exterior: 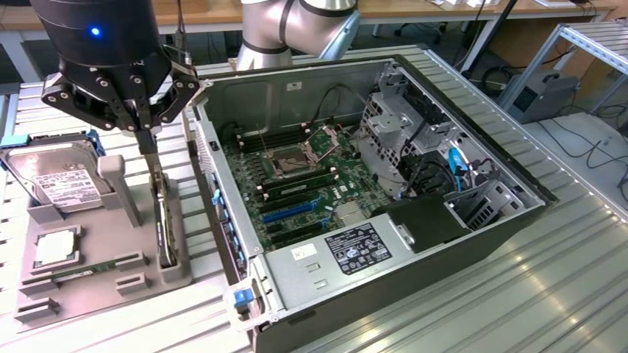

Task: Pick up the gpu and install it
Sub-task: 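Reach for the gpu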

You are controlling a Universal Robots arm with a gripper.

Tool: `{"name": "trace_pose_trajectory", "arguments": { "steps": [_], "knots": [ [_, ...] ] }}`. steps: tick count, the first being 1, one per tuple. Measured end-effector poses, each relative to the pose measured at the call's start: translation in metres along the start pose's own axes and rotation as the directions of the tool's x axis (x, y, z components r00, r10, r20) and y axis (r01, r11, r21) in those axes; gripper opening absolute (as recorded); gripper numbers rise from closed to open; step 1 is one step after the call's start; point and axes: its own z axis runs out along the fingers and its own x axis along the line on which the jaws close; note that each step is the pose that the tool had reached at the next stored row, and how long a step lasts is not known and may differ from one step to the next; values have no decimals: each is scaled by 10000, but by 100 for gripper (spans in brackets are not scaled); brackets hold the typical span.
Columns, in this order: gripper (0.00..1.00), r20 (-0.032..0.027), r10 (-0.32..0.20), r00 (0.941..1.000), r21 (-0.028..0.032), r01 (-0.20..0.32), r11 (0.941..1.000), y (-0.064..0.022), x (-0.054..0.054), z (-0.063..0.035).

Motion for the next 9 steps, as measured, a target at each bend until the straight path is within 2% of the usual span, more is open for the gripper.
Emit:
{"name": "trace_pose_trajectory", "arguments": {
  "steps": [9],
  "knots": [
    [11,0,0,10000,0,0,10000,-35,-3,-1]
  ]
}}
